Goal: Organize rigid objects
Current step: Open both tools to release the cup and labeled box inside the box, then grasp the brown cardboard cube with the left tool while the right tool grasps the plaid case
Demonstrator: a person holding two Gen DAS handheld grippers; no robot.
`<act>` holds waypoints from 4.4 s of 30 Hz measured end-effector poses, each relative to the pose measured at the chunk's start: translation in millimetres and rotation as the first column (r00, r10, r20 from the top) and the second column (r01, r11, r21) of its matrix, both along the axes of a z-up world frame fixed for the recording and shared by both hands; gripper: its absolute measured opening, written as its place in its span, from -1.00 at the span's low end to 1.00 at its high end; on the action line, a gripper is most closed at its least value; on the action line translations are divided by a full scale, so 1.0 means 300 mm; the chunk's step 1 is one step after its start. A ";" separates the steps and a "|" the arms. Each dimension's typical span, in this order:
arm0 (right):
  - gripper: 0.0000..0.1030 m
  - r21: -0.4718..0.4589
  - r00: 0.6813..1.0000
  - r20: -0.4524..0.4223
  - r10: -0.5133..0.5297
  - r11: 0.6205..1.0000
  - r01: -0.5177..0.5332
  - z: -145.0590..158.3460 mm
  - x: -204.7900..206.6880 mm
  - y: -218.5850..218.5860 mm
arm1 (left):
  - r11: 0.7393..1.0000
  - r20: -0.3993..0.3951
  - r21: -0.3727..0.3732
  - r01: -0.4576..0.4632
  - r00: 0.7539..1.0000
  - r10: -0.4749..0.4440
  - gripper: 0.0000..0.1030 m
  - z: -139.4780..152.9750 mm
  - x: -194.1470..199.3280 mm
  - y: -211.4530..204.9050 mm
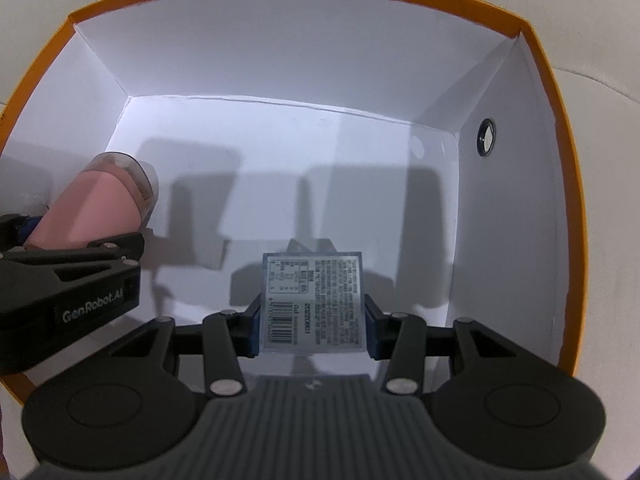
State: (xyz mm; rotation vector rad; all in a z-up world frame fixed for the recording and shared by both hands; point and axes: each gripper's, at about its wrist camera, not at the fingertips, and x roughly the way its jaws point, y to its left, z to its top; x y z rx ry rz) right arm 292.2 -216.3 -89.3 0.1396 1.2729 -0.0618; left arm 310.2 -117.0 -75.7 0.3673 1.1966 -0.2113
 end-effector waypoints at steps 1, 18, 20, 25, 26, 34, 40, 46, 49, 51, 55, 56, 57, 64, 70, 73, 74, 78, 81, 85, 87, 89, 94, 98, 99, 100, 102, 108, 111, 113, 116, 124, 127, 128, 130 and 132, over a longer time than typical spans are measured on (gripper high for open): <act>-0.06 0.002 1.000 0.001 -0.003 1.000 0.003 -0.002 0.003 -0.001 | 1.000 -0.001 0.001 0.001 1.000 -0.001 0.28 -0.001 0.002 -0.003; 0.29 -0.085 0.990 0.137 0.046 0.996 -0.034 0.118 -0.058 0.009 | 0.991 0.148 -0.131 -0.040 0.987 0.059 0.60 0.164 -0.026 0.056; 0.30 -0.077 0.986 0.164 0.042 0.997 -0.030 0.155 -0.080 0.003 | 0.987 0.164 -0.151 -0.044 0.984 0.069 0.60 0.202 -0.040 0.074; 0.35 -0.050 0.968 0.249 0.018 0.999 -0.006 0.269 -0.158 -0.017 | 0.976 0.219 -0.207 -0.061 0.970 0.107 0.65 0.321 -0.111 0.142; 0.39 -0.042 0.962 0.272 0.013 0.999 -0.001 0.296 -0.184 -0.022 | 0.973 0.226 -0.223 -0.066 0.967 0.117 0.68 0.343 -0.134 0.160; 0.50 0.005 0.911 0.412 0.001 1.000 -0.004 0.434 -0.467 -0.080 | 0.940 0.206 -0.322 -0.111 0.961 0.184 0.73 0.426 -0.334 0.323; 0.64 0.061 0.907 0.420 -0.043 0.998 0.018 0.386 -0.663 -0.153 | 0.950 0.098 -0.267 -0.160 0.977 0.192 0.73 0.286 -0.440 0.399; 0.65 0.139 0.917 0.382 -0.110 0.988 0.061 0.315 -0.736 -0.208 | 0.936 -0.073 -0.260 -0.237 0.971 0.226 0.72 0.131 -0.486 0.419; 0.65 0.145 0.924 0.367 -0.108 0.988 0.058 0.297 -0.741 -0.204 | 0.924 -0.127 -0.284 -0.258 0.965 0.230 0.72 0.090 -0.502 0.396; 0.66 0.138 0.924 0.370 -0.094 0.989 0.045 0.296 -0.753 -0.194 | 0.922 -0.134 -0.294 -0.253 0.966 0.222 0.71 0.075 -0.501 0.373; 0.67 0.135 0.930 0.360 -0.077 0.990 0.029 0.282 -0.759 -0.184 | 0.931 -0.116 -0.287 -0.226 0.973 0.200 0.71 0.056 -0.511 0.334; 0.67 0.135 0.931 0.357 -0.075 0.990 0.028 0.276 -0.757 -0.184 | 0.932 -0.116 -0.283 -0.226 0.973 0.200 0.71 0.053 -0.513 0.329; 0.68 0.134 0.932 0.355 -0.074 0.991 0.028 0.273 -0.756 -0.184 | 0.934 -0.120 -0.278 -0.225 0.973 0.199 0.71 0.050 -0.513 0.323; 0.71 0.140 0.937 0.337 -0.089 0.989 0.044 0.253 -0.756 -0.213 | 0.950 -0.120 -0.234 -0.205 0.976 0.180 0.71 -0.004 -0.509 0.290; 0.72 0.140 0.940 0.329 -0.089 0.989 0.044 0.246 -0.753 -0.220 | 0.955 -0.121 -0.178 -0.238 0.968 0.219 0.74 -0.030 -0.512 0.304; 0.72 0.133 0.943 0.320 -0.091 0.990 0.050 0.234 -0.751 -0.227 | 0.958 -0.084 -0.107 -0.268 0.962 0.260 0.73 -0.026 -0.515 0.324; 0.73 0.130 0.944 0.316 -0.093 0.990 0.054 0.228 -0.748 -0.229 | 0.957 -0.085 -0.101 -0.272 0.961 0.264 0.73 -0.030 -0.513 0.332; 0.73 0.097 0.951 0.295 -0.095 0.993 0.070 0.194 -0.730 -0.232 | 0.944 -0.136 -0.125 -0.305 0.948 0.289 0.72 -0.063 -0.505 0.370; 0.73 0.024 0.964 0.253 -0.088 0.996 0.085 0.130 -0.698 -0.228 | 0.948 -0.147 -0.106 -0.301 0.947 0.284 0.72 -0.083 -0.509 0.377; 0.70 0.043 0.975 0.199 -0.100 0.995 0.094 0.058 -0.661 -0.236 | 0.949 -0.145 -0.104 -0.298 0.948 0.282 0.72 -0.091 -0.510 0.395; 0.69 0.080 0.977 0.175 -0.123 0.991 0.111 0.034 -0.649 -0.245 | 0.946 -0.148 -0.104 -0.306 0.946 0.290 0.72 -0.100 -0.509 0.401; 0.69 0.147 0.975 0.166 -0.147 0.981 0.123 0.013 -0.639 -0.257 | 0.945 -0.155 -0.105 -0.310 0.944 0.292 0.72 -0.113 -0.489 0.424; 0.58 0.136 0.978 0.144 -0.148 0.982 0.128 -0.036 -0.609 -0.256 | 0.947 -0.156 -0.091 -0.308 0.944 0.292 0.72 -0.131 -0.489 0.427; 0.59 0.139 0.977 0.157 -0.145 0.983 0.124 -0.044 -0.595 -0.257 | 0.944 -0.167 -0.085 -0.319 0.939 0.302 0.72 -0.156 -0.483 0.434; 0.58 0.145 0.976 0.154 -0.151 0.981 0.129 -0.048 -0.593 -0.260 | 0.943 -0.168 -0.084 -0.321 0.938 0.304 0.72 -0.160 -0.481 0.435; 0.58 0.149 0.975 0.154 -0.158 0.980 0.135 -0.052 -0.597 -0.265 | 0.944 -0.168 -0.083 -0.319 0.938 0.303 0.72 -0.163 -0.480 0.438; 0.47 0.120 0.970 0.157 -0.183 0.979 0.165 -0.046 -0.613 -0.281 | 0.947 -0.163 -0.079 -0.311 0.941 0.295 0.72 -0.167 -0.477 0.444; 0.35 0.123 0.954 0.146 -0.262 0.962 0.245 -0.048 -0.636 -0.344 | 0.953 -0.147 -0.064 -0.296 0.947 0.285 0.72 -0.180 -0.480 0.426; 0.33 0.154 0.955 0.121 -0.270 0.956 0.251 -0.068 -0.644 -0.351 | 0.954 -0.142 -0.058 -0.293 0.949 0.282 0.71 -0.182 -0.479 0.418; 0.29 0.164 0.954 0.111 -0.278 0.952 0.259 -0.075 -0.643 -0.356 | 0.957 -0.137 -0.054 -0.286 0.951 0.277 0.70 -0.184 -0.478 0.419; 0.29 0.156 0.954 0.109 -0.281 0.952 0.263 -0.078 -0.647 -0.343 | 0.959 -0.130 -0.057 -0.277 0.955 0.268 0.64 -0.188 -0.476 0.418; 0.44 0.046 0.974 0.107 -0.199 0.980 0.195 -0.085 -0.622 -0.265 | 0.959 -0.126 -0.069 -0.275 0.956 0.265 0.67 -0.184 -0.485 0.403; 0.43 0.045 0.973 0.112 -0.204 0.979 0.200 -0.077 -0.624 -0.264 | 0.961 -0.123 -0.070 -0.267 0.958 0.258 0.67 -0.168 -0.480 0.420; 0.42 0.052 0.971 0.112 -0.210 0.977 0.205 -0.076 -0.625 -0.267 | 0.962 -0.120 -0.069 -0.264 0.959 0.255 0.67 -0.172 -0.480 0.420; 0.42 0.063 0.969 0.112 -0.218 0.975 0.212 -0.074 -0.627 -0.274 | 0.962 -0.116 -0.067 -0.263 0.960 0.254 0.67 -0.173 -0.485 0.415; 0.41 0.065 0.969 0.114 -0.220 0.975 0.213 -0.071 -0.627 -0.276 | 0.963 -0.112 -0.066 -0.263 0.960 0.255 0.68 -0.173 -0.487 0.415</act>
